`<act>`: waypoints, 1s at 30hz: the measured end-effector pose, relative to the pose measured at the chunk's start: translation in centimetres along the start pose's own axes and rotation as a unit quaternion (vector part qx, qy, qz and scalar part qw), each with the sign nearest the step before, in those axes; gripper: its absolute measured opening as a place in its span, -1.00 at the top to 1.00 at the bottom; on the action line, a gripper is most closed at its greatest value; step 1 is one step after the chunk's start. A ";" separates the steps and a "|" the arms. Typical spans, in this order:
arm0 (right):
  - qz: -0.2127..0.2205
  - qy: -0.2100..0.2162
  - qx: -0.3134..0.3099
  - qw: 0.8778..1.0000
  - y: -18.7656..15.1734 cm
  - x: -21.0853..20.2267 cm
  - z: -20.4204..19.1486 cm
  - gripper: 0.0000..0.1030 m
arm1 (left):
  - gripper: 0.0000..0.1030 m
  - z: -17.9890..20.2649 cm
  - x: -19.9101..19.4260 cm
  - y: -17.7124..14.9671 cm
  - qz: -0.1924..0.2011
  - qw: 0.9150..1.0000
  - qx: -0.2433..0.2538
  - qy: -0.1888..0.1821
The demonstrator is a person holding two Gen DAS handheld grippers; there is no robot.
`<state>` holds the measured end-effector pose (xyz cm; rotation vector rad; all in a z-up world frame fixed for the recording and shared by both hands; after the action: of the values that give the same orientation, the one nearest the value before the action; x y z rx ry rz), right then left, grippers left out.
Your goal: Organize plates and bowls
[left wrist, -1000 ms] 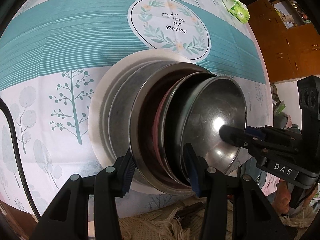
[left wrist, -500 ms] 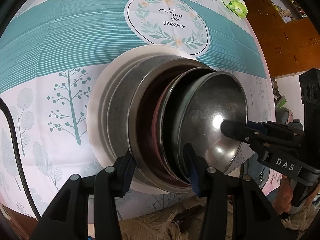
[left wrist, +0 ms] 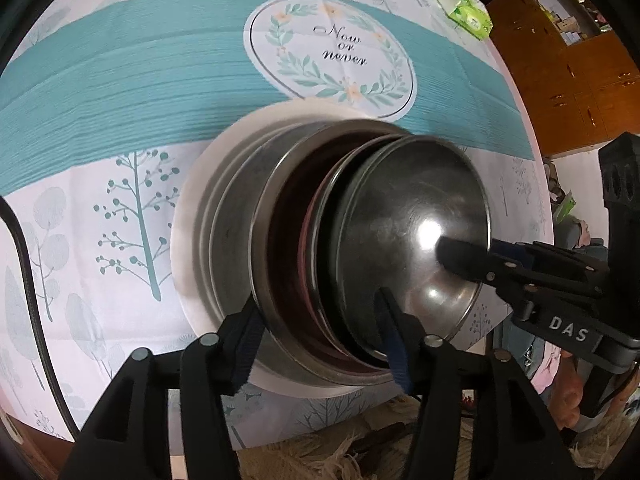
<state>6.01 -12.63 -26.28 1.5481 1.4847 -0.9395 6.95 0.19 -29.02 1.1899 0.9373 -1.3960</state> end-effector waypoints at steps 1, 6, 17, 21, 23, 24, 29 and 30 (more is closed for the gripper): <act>0.001 -0.002 0.000 1.000 0.0 0.0 0.0 0.39 | -0.15 0.1 -0.2 0.1 0.006 1.000 0.001 -0.001; 0.008 0.000 -0.005 1.000 -0.3 -0.4 0.0 0.31 | -0.49 0.3 -1.4 0.4 0.025 1.000 0.001 -0.002; 0.032 0.013 -0.022 0.999 -1.3 -2.5 -0.4 0.25 | -0.57 1.6 -3.5 -0.3 0.037 0.999 0.010 0.015; 0.049 0.010 -0.034 0.998 -1.7 -3.9 -0.5 0.25 | -0.58 2.1 -4.7 -0.5 0.053 0.998 0.012 0.026; 0.055 0.009 -0.035 0.998 -1.9 -4.5 -0.3 0.25 | -0.65 2.5 -5.4 -0.5 0.062 0.997 0.011 0.033; 0.060 0.006 -0.037 0.997 -2.0 -4.8 -0.2 0.25 | -0.67 2.8 -5.9 -0.6 0.068 0.997 0.011 0.033; 0.092 -0.014 -0.054 0.994 -2.4 -6.9 0.3 0.25 | -0.73 4.3 -8.2 -0.8 0.102 0.993 0.016 0.051; 0.102 -0.018 -0.056 0.993 -2.5 -7.5 0.5 0.25 | -0.73 4.7 -8.8 -0.8 0.113 0.992 0.015 0.055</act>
<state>3.19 -16.21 -19.85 1.5592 1.3041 -0.7497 5.17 -2.36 -19.55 1.3636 0.8312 -1.1779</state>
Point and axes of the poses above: each gripper's, at about its wrist camera, not at the fingertips, and x roughly the way its jaws point, z to its right, y to its top, the point moved 8 cm from there along x, roughly the way its jaws point, and after that the axes turned 11 degrees about y, right-handed, at the moved point
